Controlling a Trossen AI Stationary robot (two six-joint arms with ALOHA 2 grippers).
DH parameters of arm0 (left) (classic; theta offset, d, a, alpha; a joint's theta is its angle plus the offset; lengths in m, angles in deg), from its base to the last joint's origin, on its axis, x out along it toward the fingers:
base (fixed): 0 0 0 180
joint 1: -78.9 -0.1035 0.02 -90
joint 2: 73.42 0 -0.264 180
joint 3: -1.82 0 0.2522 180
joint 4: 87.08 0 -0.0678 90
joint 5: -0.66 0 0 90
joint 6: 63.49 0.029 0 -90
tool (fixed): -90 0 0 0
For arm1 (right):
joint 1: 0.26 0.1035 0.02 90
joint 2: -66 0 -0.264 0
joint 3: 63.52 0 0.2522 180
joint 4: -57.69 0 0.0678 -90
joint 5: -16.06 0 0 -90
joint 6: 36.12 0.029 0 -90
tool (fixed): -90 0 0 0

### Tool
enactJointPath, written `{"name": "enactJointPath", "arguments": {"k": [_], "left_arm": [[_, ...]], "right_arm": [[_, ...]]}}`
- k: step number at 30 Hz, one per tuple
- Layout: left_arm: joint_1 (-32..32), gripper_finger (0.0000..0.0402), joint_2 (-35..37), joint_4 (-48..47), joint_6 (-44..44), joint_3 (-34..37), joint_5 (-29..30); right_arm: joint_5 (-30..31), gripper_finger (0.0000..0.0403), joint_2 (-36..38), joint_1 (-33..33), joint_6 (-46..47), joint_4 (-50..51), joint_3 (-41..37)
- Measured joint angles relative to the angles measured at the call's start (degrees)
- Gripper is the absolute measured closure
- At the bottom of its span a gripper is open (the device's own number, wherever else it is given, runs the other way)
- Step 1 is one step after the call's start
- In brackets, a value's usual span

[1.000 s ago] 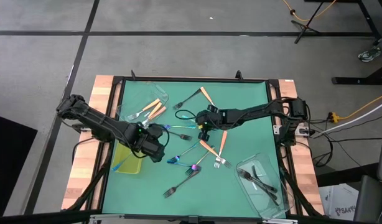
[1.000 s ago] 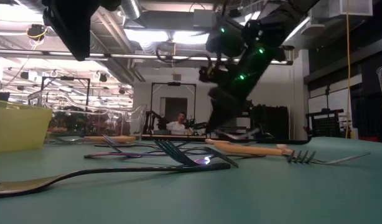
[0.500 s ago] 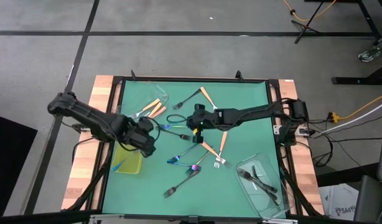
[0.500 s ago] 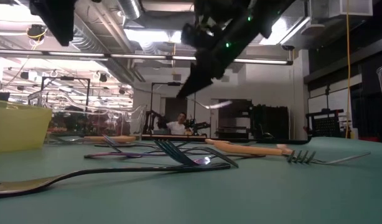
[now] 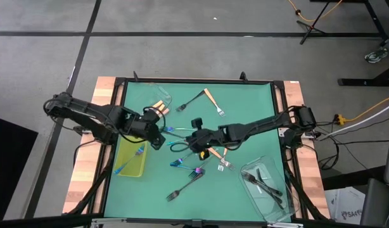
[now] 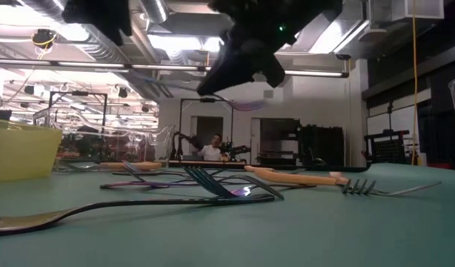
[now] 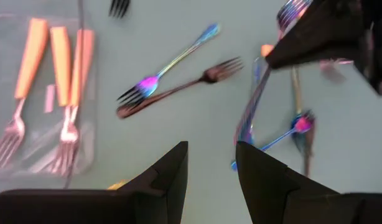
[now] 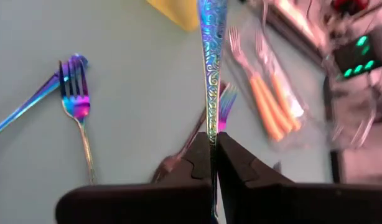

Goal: Sort silverware by color (type)
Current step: Put the blue fork in the yellow bin

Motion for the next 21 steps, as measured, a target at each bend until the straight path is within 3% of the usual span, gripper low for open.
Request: {"name": "enactJointPath", "arguments": {"k": [13, 21], "left_arm": [[-1.07, 0.0273, -3.57, 7.17, 4.56, 0.00, -10.11], [-1.07, 0.0273, -3.84, 9.31, 4.15, 0.00, -10.72]], "right_arm": [[2.17, 0.0403, 0.00, 2.49, -12.13, -9.45, 0.00], [3.62, 0.0403, 0.00, 2.32, -14.42, -10.91, 0.00]]}}
